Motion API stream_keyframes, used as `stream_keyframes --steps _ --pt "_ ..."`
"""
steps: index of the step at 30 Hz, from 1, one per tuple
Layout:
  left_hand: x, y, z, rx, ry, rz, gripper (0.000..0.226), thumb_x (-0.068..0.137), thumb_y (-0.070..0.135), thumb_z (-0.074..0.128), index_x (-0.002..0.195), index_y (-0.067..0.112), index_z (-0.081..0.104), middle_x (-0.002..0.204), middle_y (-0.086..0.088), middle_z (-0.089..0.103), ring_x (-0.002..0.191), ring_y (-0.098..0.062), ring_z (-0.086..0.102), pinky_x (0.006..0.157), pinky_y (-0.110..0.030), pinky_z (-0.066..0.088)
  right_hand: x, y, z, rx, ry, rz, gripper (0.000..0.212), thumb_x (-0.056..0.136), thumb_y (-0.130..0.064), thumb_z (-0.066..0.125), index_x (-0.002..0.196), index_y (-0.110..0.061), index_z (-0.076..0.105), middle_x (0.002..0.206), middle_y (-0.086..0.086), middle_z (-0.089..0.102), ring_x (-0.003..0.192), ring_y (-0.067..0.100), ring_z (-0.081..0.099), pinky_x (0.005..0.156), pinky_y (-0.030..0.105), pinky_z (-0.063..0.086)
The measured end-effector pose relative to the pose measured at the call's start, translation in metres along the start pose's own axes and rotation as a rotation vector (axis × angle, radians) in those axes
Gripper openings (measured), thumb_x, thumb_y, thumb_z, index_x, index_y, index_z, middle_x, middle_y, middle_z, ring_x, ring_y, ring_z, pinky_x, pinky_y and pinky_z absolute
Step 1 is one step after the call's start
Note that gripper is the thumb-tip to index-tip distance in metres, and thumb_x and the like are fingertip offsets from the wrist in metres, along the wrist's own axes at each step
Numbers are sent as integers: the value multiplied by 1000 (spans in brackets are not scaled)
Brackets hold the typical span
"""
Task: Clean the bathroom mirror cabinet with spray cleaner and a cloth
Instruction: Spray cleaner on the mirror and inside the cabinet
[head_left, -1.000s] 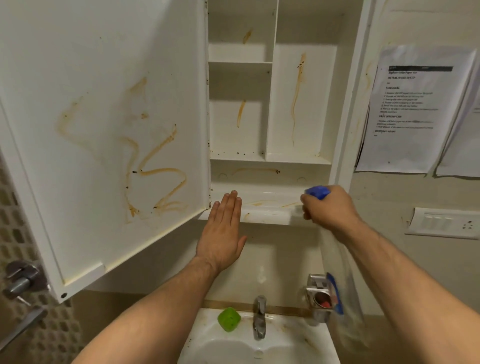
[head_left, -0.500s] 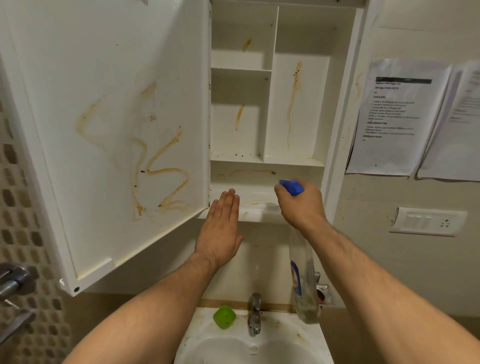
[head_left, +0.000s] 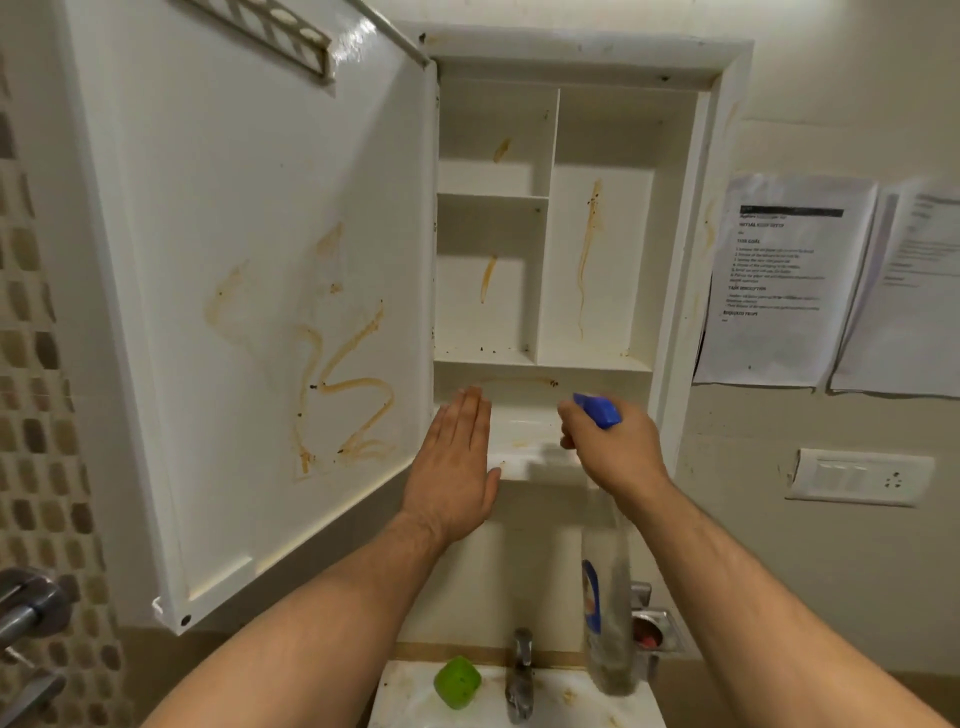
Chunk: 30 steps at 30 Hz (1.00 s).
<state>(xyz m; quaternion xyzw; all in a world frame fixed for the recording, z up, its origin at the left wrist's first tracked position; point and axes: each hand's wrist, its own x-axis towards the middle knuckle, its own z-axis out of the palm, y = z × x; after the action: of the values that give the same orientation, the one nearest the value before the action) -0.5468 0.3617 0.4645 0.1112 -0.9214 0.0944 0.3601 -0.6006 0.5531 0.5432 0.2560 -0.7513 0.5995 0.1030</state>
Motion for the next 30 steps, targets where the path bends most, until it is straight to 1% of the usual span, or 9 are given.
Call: stream_keyframes --steps 1,3,6,7,10,14,20,25,30 --pt "10 0 -7 13 20 -7 86 102 46 39 161 4 -6 171 -16 -10 159 -31 -5 129 -41 0 8 -14 -1 38 6 -50 29 97 -27 66 98 2 66 87 20 71 75 21 72 63 22 56" --pt "27 1 -20 42 50 -26 86 102 43 40 161 3 -9 170 -17 -13 159 -32 -6 129 -42 0 24 -39 0 70 16 -129 23 96 -24 67 94 0 68 81 17 70 65 14 68 60 21 55" --pt "49 -4 -39 100 76 -50 84 101 40 38 161 1 -6 170 -20 -14 158 -34 -8 129 -45 4 45 -65 6 52 4 -155 17 94 -19 64 84 -5 67 72 11 67 61 17 65 64 36 60" --pt "56 -6 -45 113 76 -58 83 100 38 37 161 0 -4 170 -20 -13 158 -34 -8 129 -45 4 49 -68 10 21 0 -176 18 94 -19 64 80 -8 65 69 9 63 60 18 61 63 37 59" --pt "74 -13 -57 139 94 -83 78 100 36 34 161 1 -1 170 -19 -11 159 -33 -8 130 -44 0 56 -75 16 -52 12 -259 21 95 -24 63 75 -22 59 65 -1 57 54 12 51 54 24 45" --pt "89 -20 -64 159 102 -95 77 101 35 32 161 1 -1 170 -19 -10 159 -32 -7 129 -42 -2 64 -83 16 -57 -17 -304 19 97 -26 61 85 -12 63 79 16 66 69 31 63 66 39 56" --pt "96 -19 -67 177 110 -97 81 102 39 34 161 2 -6 170 -19 -14 158 -32 -10 128 -42 -6 72 -84 22 -38 8 -281 24 100 -26 60 79 -15 59 67 4 53 57 15 48 56 26 44" --pt "106 -16 -70 151 141 -98 82 103 41 36 161 3 -8 170 -18 -15 158 -32 -11 128 -42 -5 77 -96 21 -13 -32 -301 19 102 -29 59 98 -11 63 90 17 67 79 31 66 74 38 57" --pt "117 -16 -76 162 163 -96 84 103 44 36 160 3 -10 170 -19 -15 158 -33 -10 128 -43 -5 77 -100 19 42 28 -280 14 103 -25 58 107 -14 64 95 11 67 84 26 67 74 30 56"
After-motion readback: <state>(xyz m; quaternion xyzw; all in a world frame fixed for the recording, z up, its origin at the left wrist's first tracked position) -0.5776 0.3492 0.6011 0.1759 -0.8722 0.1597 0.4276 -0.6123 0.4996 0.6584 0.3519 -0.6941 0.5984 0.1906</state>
